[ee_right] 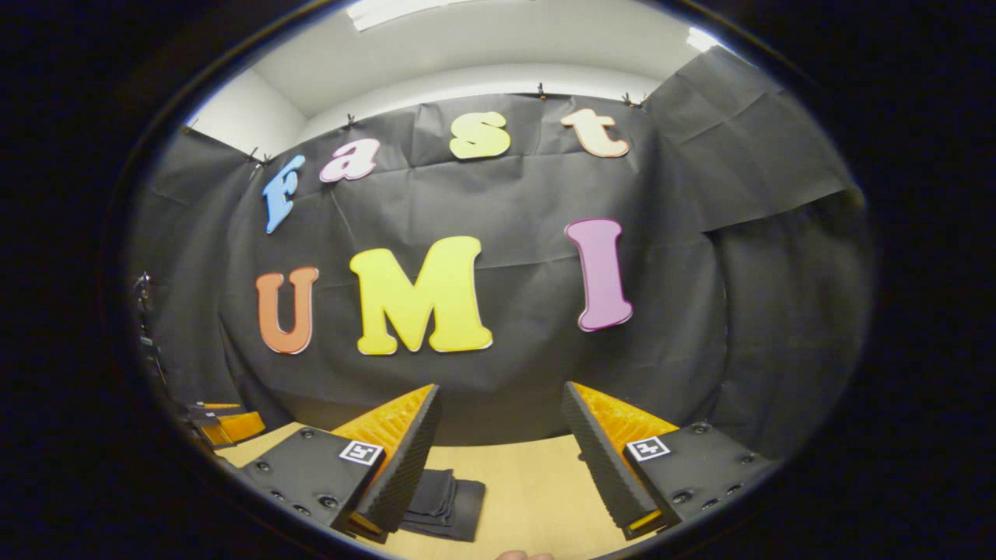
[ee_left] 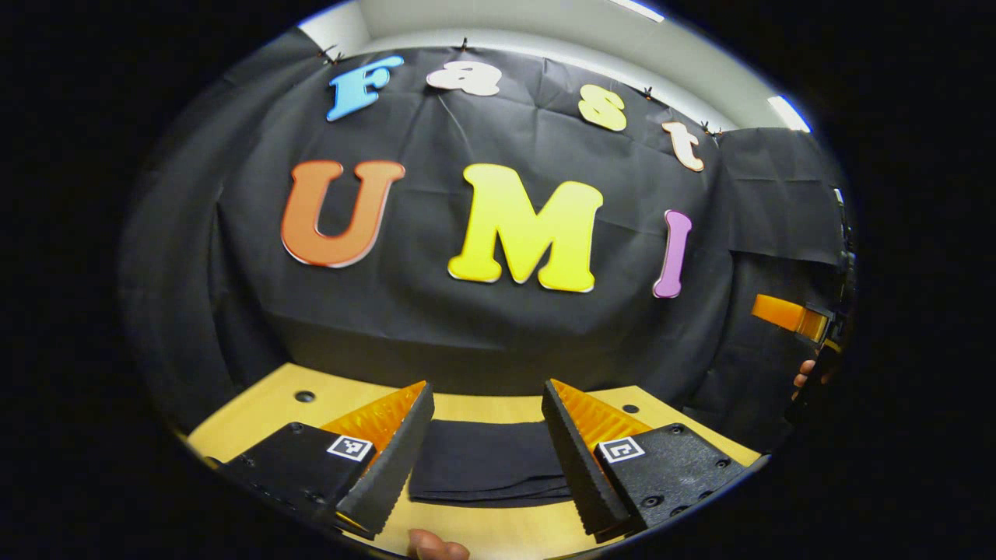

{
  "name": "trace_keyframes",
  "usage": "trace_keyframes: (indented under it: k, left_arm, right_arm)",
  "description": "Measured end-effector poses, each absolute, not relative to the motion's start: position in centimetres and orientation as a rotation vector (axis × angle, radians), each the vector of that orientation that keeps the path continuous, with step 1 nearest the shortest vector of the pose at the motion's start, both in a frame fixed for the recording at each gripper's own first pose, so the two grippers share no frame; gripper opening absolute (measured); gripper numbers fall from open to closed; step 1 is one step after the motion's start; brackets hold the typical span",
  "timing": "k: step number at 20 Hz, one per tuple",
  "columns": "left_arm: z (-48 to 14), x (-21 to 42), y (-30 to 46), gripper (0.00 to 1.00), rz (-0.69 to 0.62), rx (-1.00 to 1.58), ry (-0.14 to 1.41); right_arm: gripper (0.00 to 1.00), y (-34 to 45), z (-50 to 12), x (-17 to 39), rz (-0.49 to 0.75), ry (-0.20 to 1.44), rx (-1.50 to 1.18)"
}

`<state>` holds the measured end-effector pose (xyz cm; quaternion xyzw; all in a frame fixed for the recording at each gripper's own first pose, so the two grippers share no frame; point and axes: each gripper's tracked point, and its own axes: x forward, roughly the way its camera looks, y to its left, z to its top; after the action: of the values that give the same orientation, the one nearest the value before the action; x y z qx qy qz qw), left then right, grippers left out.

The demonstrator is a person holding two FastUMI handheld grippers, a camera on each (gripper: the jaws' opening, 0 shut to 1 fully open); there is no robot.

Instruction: Grasp the waist and the cuffs of the jeans and fold them to make the two legs overlap; first hold the waist and fold one-third of the jeans toward the cuffs, then hold the cuffs and fold the remaining one-third in the same direction to finish folding.

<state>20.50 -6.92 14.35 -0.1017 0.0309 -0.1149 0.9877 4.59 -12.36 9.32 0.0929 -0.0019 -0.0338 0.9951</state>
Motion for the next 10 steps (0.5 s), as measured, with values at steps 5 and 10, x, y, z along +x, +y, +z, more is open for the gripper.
trace_keyframes:
  k: [5, 10]
  left_arm:
    - [17.0, 16.5, -1.4, 0.94, -0.106, -0.102, -0.004]
    - [16.9, 14.5, -0.2, 0.89, -0.066, -0.038, -0.008]
  right_arm:
    - [0.93, -7.6, 7.4, 4.0, 0.026, 0.039, 0.179]
    - [0.98, -5.9, 6.6, 2.5, 0.056, 0.052, 0.163]
